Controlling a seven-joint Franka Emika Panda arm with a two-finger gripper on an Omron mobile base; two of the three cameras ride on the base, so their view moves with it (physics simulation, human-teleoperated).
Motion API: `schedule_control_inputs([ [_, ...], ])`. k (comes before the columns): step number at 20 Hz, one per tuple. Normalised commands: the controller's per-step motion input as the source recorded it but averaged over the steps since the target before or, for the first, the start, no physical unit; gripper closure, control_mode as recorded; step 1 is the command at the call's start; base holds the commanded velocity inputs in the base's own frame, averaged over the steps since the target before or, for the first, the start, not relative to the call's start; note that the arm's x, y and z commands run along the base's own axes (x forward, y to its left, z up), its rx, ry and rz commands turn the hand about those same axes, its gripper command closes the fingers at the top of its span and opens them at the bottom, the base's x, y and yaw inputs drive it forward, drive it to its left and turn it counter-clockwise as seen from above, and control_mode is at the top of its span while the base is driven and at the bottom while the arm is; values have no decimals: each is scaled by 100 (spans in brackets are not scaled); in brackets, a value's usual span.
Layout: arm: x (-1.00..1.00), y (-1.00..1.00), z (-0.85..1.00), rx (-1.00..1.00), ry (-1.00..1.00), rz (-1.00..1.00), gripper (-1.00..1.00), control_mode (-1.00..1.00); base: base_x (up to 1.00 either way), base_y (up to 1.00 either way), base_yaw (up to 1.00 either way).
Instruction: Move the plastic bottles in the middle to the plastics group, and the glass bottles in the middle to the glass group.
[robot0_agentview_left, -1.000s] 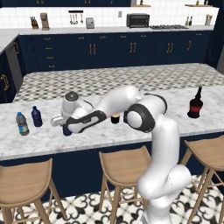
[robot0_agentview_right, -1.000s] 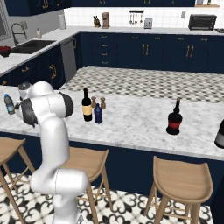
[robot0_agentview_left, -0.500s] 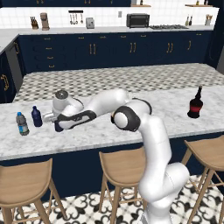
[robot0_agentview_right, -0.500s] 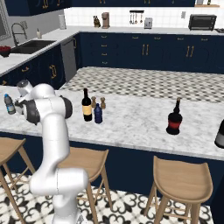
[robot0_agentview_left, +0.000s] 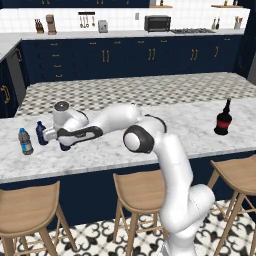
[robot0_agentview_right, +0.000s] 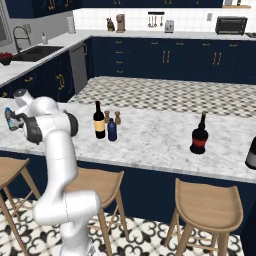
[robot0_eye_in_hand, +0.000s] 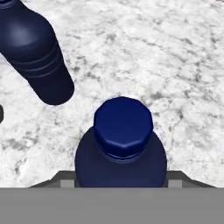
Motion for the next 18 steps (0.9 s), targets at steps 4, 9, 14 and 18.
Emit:
schedule_control_inputs([
  [4,-64,-77,-47,8,-7,0,100,-100,0,0,0],
  [9,5,-3,-8,10,-4,5,100,-100,0,0,0],
  [14,19,24,0,6,-1,7,100,-100,0,0,0],
  [18,14,63,0,0,2,5,100,-100,0,0,0],
])
